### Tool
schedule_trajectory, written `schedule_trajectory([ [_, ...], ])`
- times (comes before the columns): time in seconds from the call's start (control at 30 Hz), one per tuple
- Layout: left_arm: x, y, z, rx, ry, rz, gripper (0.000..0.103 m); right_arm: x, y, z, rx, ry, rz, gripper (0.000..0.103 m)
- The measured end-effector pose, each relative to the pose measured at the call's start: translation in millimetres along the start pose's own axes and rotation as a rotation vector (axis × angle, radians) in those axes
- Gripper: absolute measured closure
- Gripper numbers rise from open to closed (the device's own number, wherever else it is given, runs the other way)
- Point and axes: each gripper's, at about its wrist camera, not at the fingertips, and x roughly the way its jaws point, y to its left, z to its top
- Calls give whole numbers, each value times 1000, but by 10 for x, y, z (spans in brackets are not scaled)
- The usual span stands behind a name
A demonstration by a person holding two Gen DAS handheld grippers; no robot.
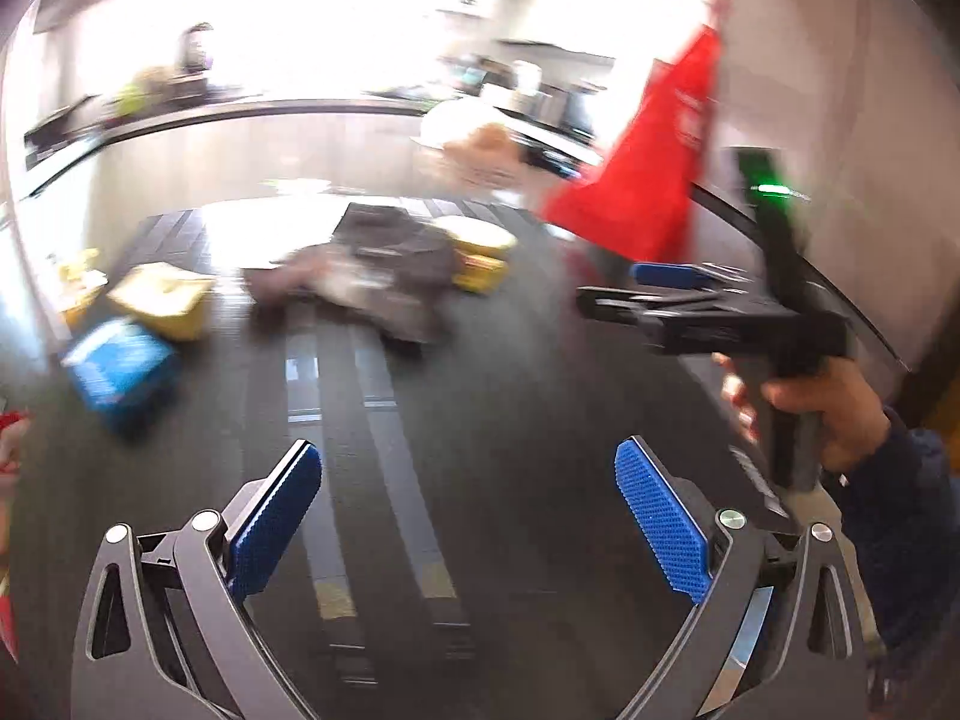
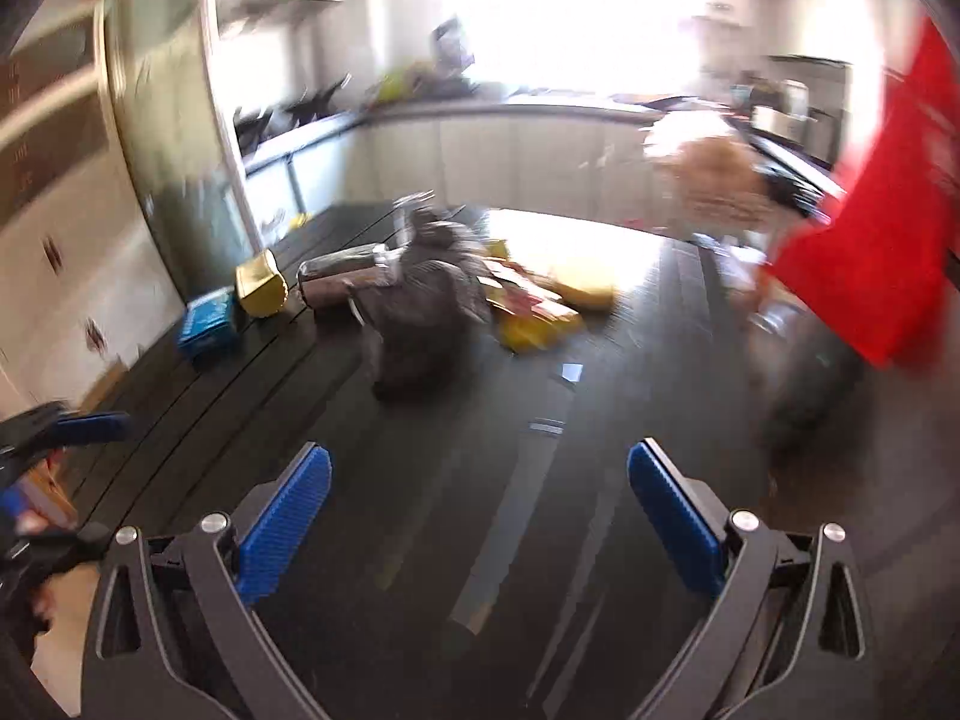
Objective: Collect trash
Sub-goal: 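Grasp the grey knit cloth with the right tool while the left tool grasps the white tissue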
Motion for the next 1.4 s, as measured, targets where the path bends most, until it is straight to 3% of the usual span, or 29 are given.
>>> schedule_trajectory([
  [0.1,-101,453,80,-56,-17,45,8,769,211,486,-46,74,-29,3],
  [0.27,-75,874,93,-86,-14,74,8,1637,256,735,-37,209,-90,3],
  [0.3,-23,912,93,-89,-11,75,8,1719,248,721,-34,222,-79,11],
  [0.33,8,962,121,-89,-7,74,8,1759,237,718,-24,222,-50,50],
  [0.37,36,982,128,-90,-5,72,8,1760,216,698,-2,221,-40,70],
  [0.4,70,1000,153,-91,-1,70,8,1738,172,716,31,212,-28,84],
  [0.43,98,1045,161,-92,5,67,8,1686,126,713,53,196,-17,88],
  [0.57,241,1026,280,-68,12,63,8,1291,-1,669,79,125,40,89],
  [0.7,484,1014,569,-48,7,62,8,607,-203,590,145,-1,136,89],
  [0.83,800,1008,871,-58,26,52,8,125,-450,424,203,-29,221,88],
  [0.9,961,994,982,-59,37,77,8,-49,-601,262,242,-18,274,87],
  [0.97,1053,942,1039,-74,42,55,8,-112,-751,104,276,8,300,86],
  [1.13,1122,613,991,-48,52,18,8,9,-772,-364,233,139,250,76],
  [1.3,1351,124,782,25,161,-83,8,115,-703,-600,234,178,233,72],
  [1.4,1541,-176,682,140,231,-77,8,100,-677,-614,220,170,209,48],
])
